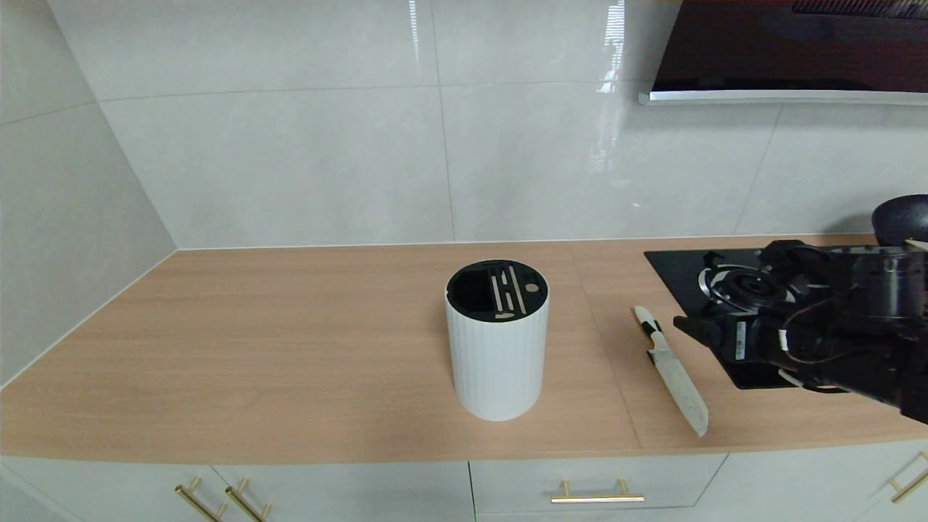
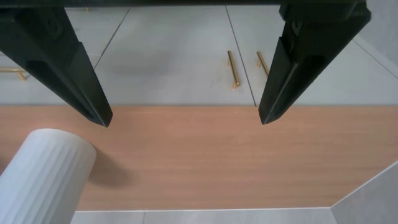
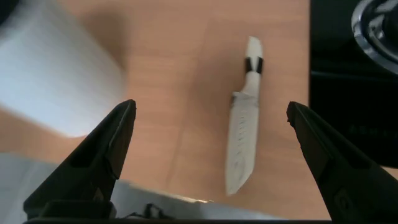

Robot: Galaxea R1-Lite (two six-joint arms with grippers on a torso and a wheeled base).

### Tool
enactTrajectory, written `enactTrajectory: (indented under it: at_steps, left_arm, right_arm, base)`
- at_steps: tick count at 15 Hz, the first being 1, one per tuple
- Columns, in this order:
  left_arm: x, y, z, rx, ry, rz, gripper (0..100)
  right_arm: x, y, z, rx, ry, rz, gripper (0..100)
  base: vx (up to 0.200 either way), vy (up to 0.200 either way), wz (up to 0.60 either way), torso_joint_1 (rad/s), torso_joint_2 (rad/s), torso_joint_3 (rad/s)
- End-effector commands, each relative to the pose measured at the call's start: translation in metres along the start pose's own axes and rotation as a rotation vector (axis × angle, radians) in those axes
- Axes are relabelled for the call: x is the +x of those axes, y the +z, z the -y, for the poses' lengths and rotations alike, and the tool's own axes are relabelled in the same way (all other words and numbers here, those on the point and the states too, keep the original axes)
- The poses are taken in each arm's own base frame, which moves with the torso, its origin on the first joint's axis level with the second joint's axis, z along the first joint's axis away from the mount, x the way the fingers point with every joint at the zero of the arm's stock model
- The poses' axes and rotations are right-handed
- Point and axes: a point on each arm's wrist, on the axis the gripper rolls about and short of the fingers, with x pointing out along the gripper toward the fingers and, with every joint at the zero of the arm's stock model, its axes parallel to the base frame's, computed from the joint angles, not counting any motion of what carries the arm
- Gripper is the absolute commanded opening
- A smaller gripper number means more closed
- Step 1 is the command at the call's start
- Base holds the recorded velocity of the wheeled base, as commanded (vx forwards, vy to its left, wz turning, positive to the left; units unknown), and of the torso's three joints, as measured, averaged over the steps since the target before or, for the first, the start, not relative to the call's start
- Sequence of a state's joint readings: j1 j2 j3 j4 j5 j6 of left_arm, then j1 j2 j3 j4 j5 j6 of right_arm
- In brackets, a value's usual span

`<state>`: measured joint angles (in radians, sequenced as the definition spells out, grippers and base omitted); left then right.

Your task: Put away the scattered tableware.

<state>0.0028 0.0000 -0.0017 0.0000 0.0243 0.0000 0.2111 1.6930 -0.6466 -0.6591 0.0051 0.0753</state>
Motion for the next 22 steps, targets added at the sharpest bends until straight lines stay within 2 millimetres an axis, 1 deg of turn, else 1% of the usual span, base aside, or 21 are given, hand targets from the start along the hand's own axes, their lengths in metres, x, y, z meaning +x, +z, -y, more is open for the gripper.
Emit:
enactTrajectory:
  at_steps: [1, 2, 5, 6, 7, 9, 12, 16, 22]
  left_arm:
    - [0.000, 0.000, 0.000, 0.000, 0.001, -0.002, 100]
    - [0.000, 0.000, 0.000, 0.000, 0.001, -0.002, 100]
    - [0.000, 0.000, 0.000, 0.000, 0.001, -0.002, 100]
    - [0.000, 0.000, 0.000, 0.000, 0.001, -0.002, 100]
    - [0.000, 0.000, 0.000, -0.001, 0.001, -0.002, 100]
    - [0.000, 0.000, 0.000, -0.001, 0.001, -0.002, 100]
    - [0.000, 0.000, 0.000, -0.001, 0.001, -0.002, 100]
    - [0.000, 0.000, 0.000, 0.000, 0.001, -0.002, 100]
    - [0.000, 0.000, 0.000, 0.000, 0.001, -0.002, 100]
  right_arm:
    - [0.058, -0.023, 0.003, -0.013, -0.076, -0.100, 100]
    - [0.070, -0.034, 0.004, -0.018, -0.097, -0.137, 100]
    - [0.094, -0.057, 0.006, -0.050, -0.111, -0.144, 100]
    - [0.102, -0.068, 0.008, -0.054, -0.131, -0.152, 100]
    - [0.110, -0.076, 0.010, -0.055, -0.143, -0.150, 100]
    - [0.120, -0.085, 0.012, -0.054, -0.146, -0.141, 100]
    - [0.126, -0.092, 0.013, -0.051, -0.150, -0.151, 100]
    - [0.133, -0.090, 0.018, -0.043, -0.160, -0.136, 100]
    - [0.137, -0.087, 0.018, -0.039, -0.161, -0.117, 100]
  base:
    - [0.000, 0.000, 0.00, 0.000, 0.00, 0.000]
    - [0.000, 0.000, 0.00, 0.000, 0.00, 0.000]
    - [0.000, 0.000, 0.00, 0.000, 0.00, 0.000]
    - [0.000, 0.000, 0.00, 0.000, 0.00, 0.000]
    - [0.000, 0.000, 0.00, 0.000, 0.00, 0.000]
    - [0.000, 0.000, 0.00, 0.000, 0.00, 0.000]
    - [0.000, 0.000, 0.00, 0.000, 0.00, 0.000]
    - [0.000, 0.000, 0.00, 0.000, 0.00, 0.000]
    - [0.000, 0.000, 0.00, 0.000, 0.00, 0.000]
